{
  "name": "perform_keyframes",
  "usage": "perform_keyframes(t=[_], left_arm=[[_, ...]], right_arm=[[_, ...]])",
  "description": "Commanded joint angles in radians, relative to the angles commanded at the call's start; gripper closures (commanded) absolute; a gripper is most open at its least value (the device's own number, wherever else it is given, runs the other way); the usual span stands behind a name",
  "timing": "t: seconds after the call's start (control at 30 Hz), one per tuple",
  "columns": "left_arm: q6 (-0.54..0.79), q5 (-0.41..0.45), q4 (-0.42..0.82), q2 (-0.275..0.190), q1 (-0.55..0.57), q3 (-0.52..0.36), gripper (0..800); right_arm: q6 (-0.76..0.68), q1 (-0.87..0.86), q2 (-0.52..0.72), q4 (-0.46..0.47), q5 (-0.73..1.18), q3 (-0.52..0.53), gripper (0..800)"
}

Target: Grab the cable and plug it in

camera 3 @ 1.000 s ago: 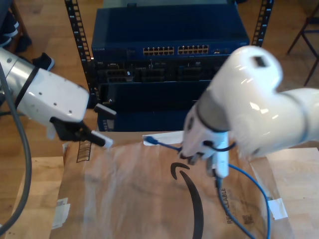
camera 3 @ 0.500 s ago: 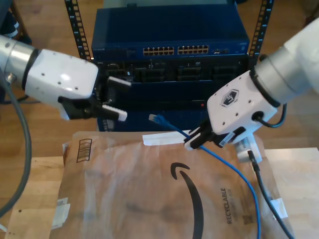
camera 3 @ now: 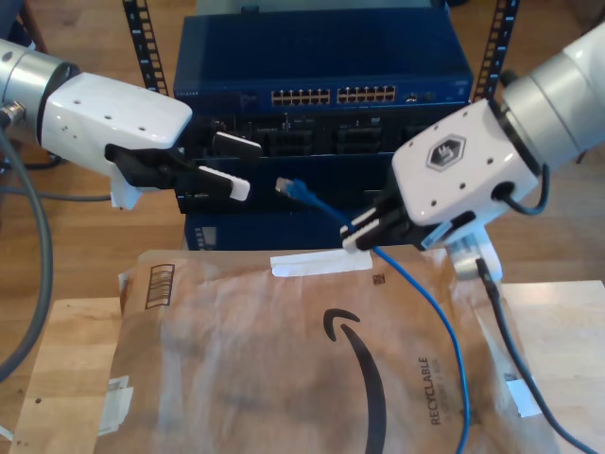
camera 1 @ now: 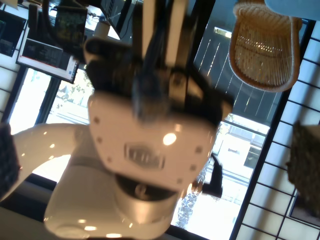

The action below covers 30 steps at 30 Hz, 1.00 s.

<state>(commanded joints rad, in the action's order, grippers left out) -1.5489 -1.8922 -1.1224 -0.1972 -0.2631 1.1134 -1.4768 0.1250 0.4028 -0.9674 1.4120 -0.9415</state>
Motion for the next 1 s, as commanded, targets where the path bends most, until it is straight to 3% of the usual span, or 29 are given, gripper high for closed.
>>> perform_keyframes(t=[0.07,0.43,0.77,1.0], left_arm=[[0.003,-0.003,0.0,0.0,0.0,0.0,122],[0.074,-0.008,-0.002,-0.006,0.0,-0.005,176],[0.08,-0.005,0.0,-0.009,-0.002,-0.017,401],[0.078,-0.006,0.002,-0.009,-0.002,-0.018,467]], right_arm=[[0.003,0.002,-0.005,-0.04,0.002,0.0,799],[0.003,0.032,-0.048,-0.041,-0.002,-0.002,798],[0.0,0.038,-0.066,-0.043,-0.006,-0.002,798],[0.0,0.038,-0.072,-0.041,-0.006,-0.002,798]])
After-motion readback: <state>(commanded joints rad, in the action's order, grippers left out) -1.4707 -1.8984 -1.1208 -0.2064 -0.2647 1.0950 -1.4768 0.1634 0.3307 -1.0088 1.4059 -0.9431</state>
